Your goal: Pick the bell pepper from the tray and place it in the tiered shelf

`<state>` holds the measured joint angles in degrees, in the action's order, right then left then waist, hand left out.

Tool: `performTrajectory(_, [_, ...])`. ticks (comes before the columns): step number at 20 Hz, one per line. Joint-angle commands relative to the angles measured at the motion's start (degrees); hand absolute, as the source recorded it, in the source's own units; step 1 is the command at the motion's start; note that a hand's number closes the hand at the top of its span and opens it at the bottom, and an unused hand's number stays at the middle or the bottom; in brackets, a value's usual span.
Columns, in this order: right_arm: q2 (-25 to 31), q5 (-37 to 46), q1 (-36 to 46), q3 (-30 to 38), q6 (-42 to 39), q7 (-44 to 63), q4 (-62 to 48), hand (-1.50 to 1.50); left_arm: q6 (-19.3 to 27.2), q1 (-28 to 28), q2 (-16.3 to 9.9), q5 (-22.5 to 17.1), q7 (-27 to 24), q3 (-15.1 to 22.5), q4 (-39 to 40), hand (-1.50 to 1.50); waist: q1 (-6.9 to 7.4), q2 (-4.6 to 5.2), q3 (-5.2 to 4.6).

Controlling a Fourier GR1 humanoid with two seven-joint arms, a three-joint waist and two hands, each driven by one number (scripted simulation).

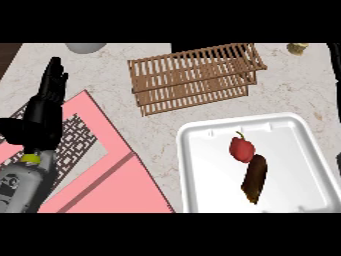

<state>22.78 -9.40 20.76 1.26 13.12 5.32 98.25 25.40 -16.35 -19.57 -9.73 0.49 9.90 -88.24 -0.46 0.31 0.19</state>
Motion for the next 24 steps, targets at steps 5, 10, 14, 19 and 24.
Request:
performTrajectory(5, [-6.18, 8.84, -0.12, -10.68, 0.22, -0.91, -6.24, 1.5, -5.03, 7.39, -2.12, -1.46, -2.27, -3.81, 0.76, 0.0, 1.42, -0.23, -0.24])
performTrajectory(10, [-14.16, 4.22, -7.55, -3.85, 7.64, -9.01, -10.87, -1.5, -3.77, 7.23, -0.1, -1.31, 4.46, -1.22, -1.76, 0.0, 0.76, -0.24, -0.1])
performTrajectory(14, [-8.15, 0.02, -13.18, -2.37, -4.48, -13.69, -5.16, -1.5, -4.77, 11.14, 1.28, -0.12, 2.32, -1.38, -3.02, 0.0, 0.31, -0.36, -0.17])
performTrajectory(19, [4.24, 8.68, -13.57, -9.95, -8.79, 5.44, 8.47, -1.5, -5.96, 13.42, -1.64, -2.01, 5.44, -2.97, -7.13, 0.0, 0.31, -0.99, -0.37])
performTrajectory(24, [11.83, 16.19, -10.79, -16.5, -14.01, 20.45, 14.87, -1.5, -5.39, 10.49, -1.85, -1.14, 6.99, -3.25, -6.5, 0.0, 0.11, -0.88, -0.45])
